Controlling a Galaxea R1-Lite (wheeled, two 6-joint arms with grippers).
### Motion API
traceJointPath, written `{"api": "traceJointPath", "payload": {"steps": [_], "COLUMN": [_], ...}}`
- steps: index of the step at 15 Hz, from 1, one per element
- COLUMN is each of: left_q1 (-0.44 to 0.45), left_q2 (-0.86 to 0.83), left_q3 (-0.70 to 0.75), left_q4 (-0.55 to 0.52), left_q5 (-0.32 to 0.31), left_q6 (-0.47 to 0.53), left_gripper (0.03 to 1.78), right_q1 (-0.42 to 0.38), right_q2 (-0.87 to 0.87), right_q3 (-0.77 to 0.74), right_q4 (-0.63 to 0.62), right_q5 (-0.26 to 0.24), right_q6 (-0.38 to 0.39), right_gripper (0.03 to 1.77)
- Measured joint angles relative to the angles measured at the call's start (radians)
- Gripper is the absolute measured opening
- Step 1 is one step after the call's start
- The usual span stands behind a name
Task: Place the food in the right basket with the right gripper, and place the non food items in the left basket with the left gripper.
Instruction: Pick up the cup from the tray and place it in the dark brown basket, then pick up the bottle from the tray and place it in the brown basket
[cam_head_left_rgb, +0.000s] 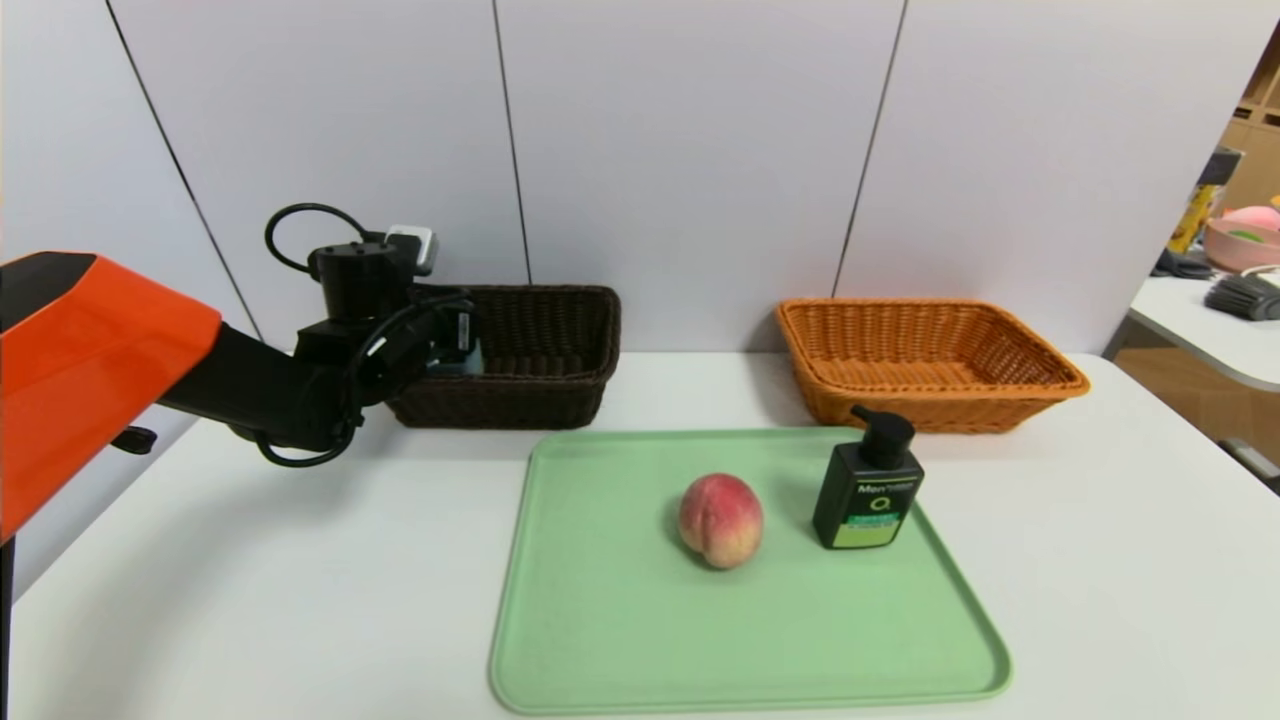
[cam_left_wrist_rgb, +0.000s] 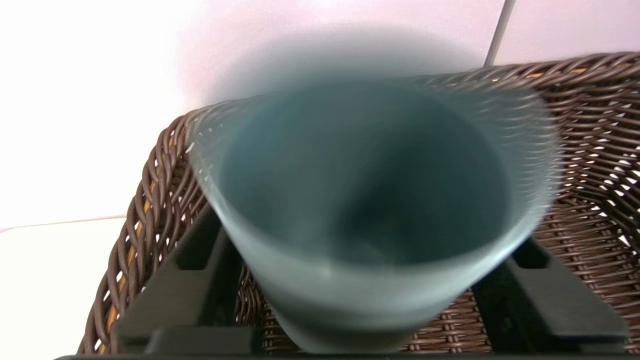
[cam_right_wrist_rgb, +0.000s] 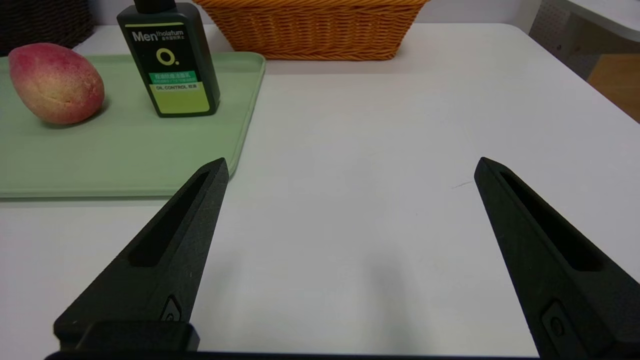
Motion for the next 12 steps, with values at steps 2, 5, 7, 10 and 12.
{"api": "traceJointPath", "payload": {"steps": [2, 5, 7, 10, 12], "left_q1": [0.003, 0.005, 0.006, 0.004, -0.003], "left_q2": [0.0, -0.003, -0.014, -0.062, -0.118], "left_q3": [0.0, 0.0, -0.003, -0.004, 0.007], "left_q4": [0.0, 0.0, 0.004, 0.052, 0.092], "left_q5": [0.0, -0.001, -0.002, -0.003, -0.003], "left_q6": [0.0, 0.0, 0.003, 0.007, 0.016], "left_gripper": [1.41, 1.5, 1.55, 1.6, 1.62], "right_q1": [0.0, 0.0, 0.0, 0.0, 0.0], "right_q2": [0.0, 0.0, 0.0, 0.0, 0.0], "right_q3": [0.0, 0.0, 0.0, 0.0, 0.0], "right_q4": [0.0, 0.0, 0.0, 0.0, -0.001], "right_q5": [0.0, 0.0, 0.0, 0.0, 0.0], "right_q6": [0.001, 0.001, 0.0, 0.0, 0.0], "right_gripper": [1.7, 1.7, 1.7, 1.7, 1.7]}}
